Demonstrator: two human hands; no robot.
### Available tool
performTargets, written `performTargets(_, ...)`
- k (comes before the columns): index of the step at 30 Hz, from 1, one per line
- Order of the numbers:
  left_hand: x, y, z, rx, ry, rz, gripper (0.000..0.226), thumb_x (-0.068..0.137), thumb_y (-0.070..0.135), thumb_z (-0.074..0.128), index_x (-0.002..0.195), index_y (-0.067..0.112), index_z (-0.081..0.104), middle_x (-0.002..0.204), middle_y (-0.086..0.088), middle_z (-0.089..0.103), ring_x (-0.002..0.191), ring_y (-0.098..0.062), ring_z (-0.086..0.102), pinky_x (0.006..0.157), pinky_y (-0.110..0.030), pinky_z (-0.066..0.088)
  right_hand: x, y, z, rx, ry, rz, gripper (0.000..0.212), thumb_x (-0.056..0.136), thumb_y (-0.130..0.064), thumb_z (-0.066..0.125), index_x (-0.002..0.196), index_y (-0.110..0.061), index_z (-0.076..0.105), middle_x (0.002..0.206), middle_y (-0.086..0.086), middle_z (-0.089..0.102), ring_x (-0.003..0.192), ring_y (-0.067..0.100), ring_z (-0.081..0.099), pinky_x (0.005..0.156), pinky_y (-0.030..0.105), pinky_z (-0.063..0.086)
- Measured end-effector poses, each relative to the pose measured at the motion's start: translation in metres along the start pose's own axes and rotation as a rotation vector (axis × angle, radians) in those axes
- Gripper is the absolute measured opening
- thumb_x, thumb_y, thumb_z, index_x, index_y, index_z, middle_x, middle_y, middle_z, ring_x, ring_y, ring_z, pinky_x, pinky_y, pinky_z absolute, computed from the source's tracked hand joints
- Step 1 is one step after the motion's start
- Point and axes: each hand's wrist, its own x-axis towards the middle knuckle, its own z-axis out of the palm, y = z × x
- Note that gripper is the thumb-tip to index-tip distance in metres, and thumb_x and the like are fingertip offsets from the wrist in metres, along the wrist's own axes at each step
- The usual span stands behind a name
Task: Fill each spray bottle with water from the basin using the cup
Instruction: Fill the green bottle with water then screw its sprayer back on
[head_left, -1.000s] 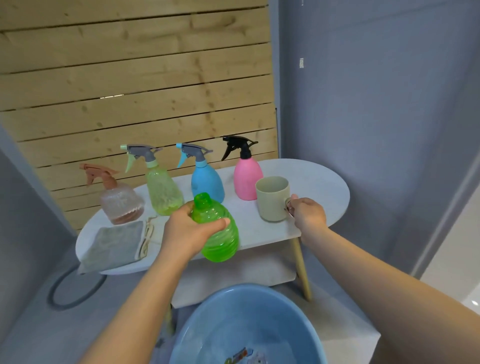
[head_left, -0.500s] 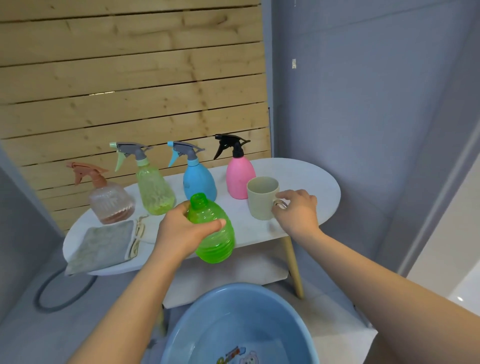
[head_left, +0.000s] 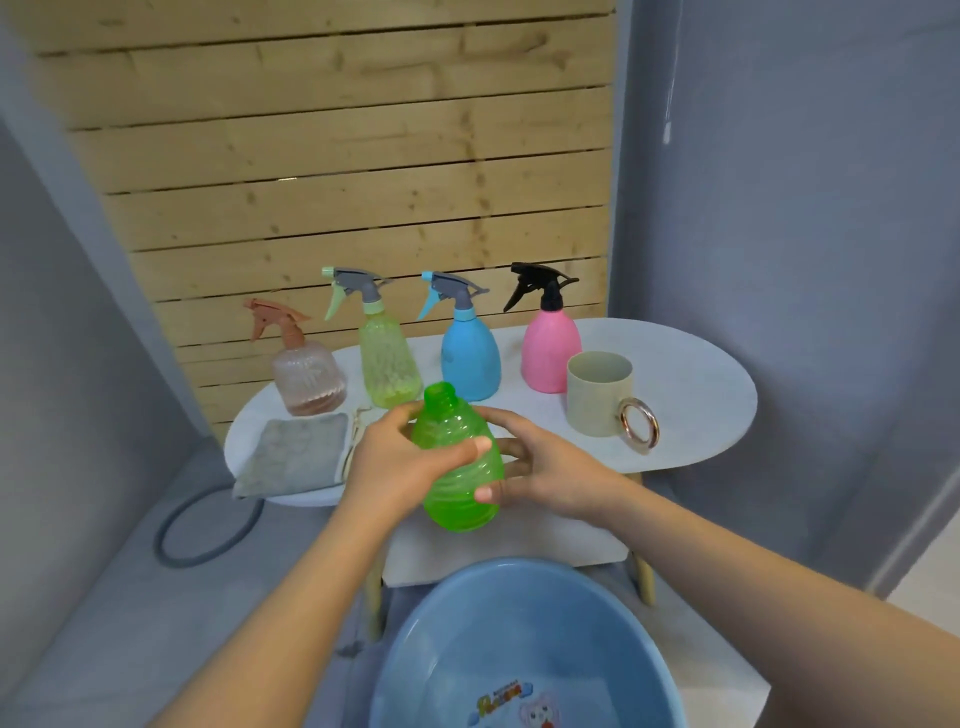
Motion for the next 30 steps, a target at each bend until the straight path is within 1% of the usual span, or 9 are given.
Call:
performTargets(5, -0.005, -0.018, -0.011, -0.164, -0.039, -0.033, 0.061, 0.052, 0.042, 0.082, 0.106, 0.024, 0.058, 0.1, 0.001, 0.072, 0.091, -0.014, 0.069, 0.085, -0.038, 0.055, 0.014, 0.002, 0.022, 0.066, 0.003, -0.046, 0.079, 0.076, 0.007, 0.071, 0.139, -0.028, 0.038, 0.126, 0.011, 0.06, 0.097, 0.024, 0.066, 0.083, 0.036, 0.055)
performTargets(7, -0.003, -0.024, -0.017, -0.206, -0.075, -0.036, 0.066, 0.054, 0.038, 0.082, 0.111, 0.022, 0.053, 0.103, -0.001, 0.071, 0.096, -0.016, 0.068, 0.087, -0.039, 0.054, 0.02, 0.004, 0.028, 0.059, 0.001, -0.062, 0.081, 0.076, 0.005, 0.072, 0.141, -0.029, 0.037, 0.128, 0.008, 0.059, 0.101, 0.02, 0.066, 0.086, 0.035, 0.054)
performTargets(10, -0.001, -0.032, -0.027, -0.186, -0.096, -0.026, 0.079, 0.047, 0.032, 0.088, 0.115, 0.014, 0.052, 0.102, -0.003, 0.071, 0.093, -0.016, 0.069, 0.08, -0.034, 0.055, 0.028, 0.008, 0.034, 0.053, -0.062, -0.054, 0.082, 0.078, 0.005, 0.07, 0.142, -0.03, 0.034, 0.132, 0.002, 0.057, 0.111, 0.013, 0.06, 0.09, 0.033, 0.052)
performTargets(14, 0.0, -0.041, -0.033, -0.177, -0.004, -0.038, 0.058, 0.057, 0.018, 0.088, 0.105, 0.018, 0.054, 0.097, -0.001, 0.071, 0.088, -0.014, 0.069, 0.075, -0.029, 0.054, 0.043, 0.005, 0.027, 0.052, -0.164, 0.005, 0.065, 0.082, 0.005, 0.065, 0.134, -0.028, 0.044, 0.129, 0.0, 0.057, 0.104, 0.005, 0.061, 0.086, 0.024, 0.052)
performTargets(17, 0.004, -0.044, -0.037, -0.109, 0.061, -0.041, 0.053, 0.065, 0.014, 0.086, 0.104, 0.025, 0.052, 0.097, 0.005, 0.068, 0.087, -0.008, 0.065, 0.078, -0.025, 0.052, 0.061, 0.003, 0.017, -0.149, 0.043, 0.012, 0.043, 0.085, -0.005, 0.066, 0.123, -0.024, 0.058, 0.124, 0.002, 0.061, 0.103, 0.008, 0.057, 0.09, 0.017, 0.044)
performTargets(20, 0.005, -0.045, -0.04, -0.05, 0.066, -0.041, 0.057, 0.066, 0.017, 0.085, 0.111, 0.024, 0.05, 0.099, 0.007, 0.066, 0.088, -0.004, 0.062, 0.074, -0.02, 0.048, 0.079, 0.02, 0.005, -0.674, 0.322, 0.045, 0.036, 0.091, -0.017, 0.058, 0.125, -0.028, 0.058, 0.129, 0.0, 0.056, 0.112, 0.022, 0.045, 0.096, 0.029, 0.036)
performTargets(23, 0.005, -0.048, -0.042, -0.009, 0.054, -0.035, 0.058, 0.066, 0.019, 0.085, 0.112, 0.025, 0.049, 0.097, 0.011, 0.063, 0.085, 0.002, 0.059, 0.068, -0.014, 0.043, 0.091, 0.04, 0.004, -1.057, 0.238, 0.165, 0.046, 0.095, -0.028, 0.049, 0.139, -0.033, 0.041, 0.143, -0.006, 0.043, 0.128, 0.026, 0.032, 0.101, 0.035, 0.026)
performTargets(26, 0.006, -0.052, -0.045, -0.008, 0.047, -0.048, 0.059, 0.066, 0.019, 0.085, 0.113, 0.024, 0.048, 0.097, 0.011, 0.063, 0.086, 0.001, 0.059, 0.069, -0.015, 0.044, 0.099, 0.051, 0.005, -1.064, 0.201, 0.179, 0.05, 0.094, -0.028, 0.049, 0.142, -0.029, 0.035, 0.138, -0.002, 0.047, 0.127, 0.025, 0.031, 0.096, 0.033, 0.025)
performTargets(30, 0.006, -0.055, -0.048, -0.034, 0.066, -0.071, 0.059, 0.067, 0.017, 0.084, 0.114, 0.023, 0.049, 0.096, 0.011, 0.063, 0.085, 0.001, 0.059, 0.071, -0.015, 0.045, 0.102, 0.052, 0.006, -1.105, 0.21, 0.142, 0.047, 0.091, -0.038, 0.053, 0.136, -0.025, 0.047, 0.133, 0.005, 0.046, 0.119, 0.028, 0.035, 0.099, 0.034, 0.032)
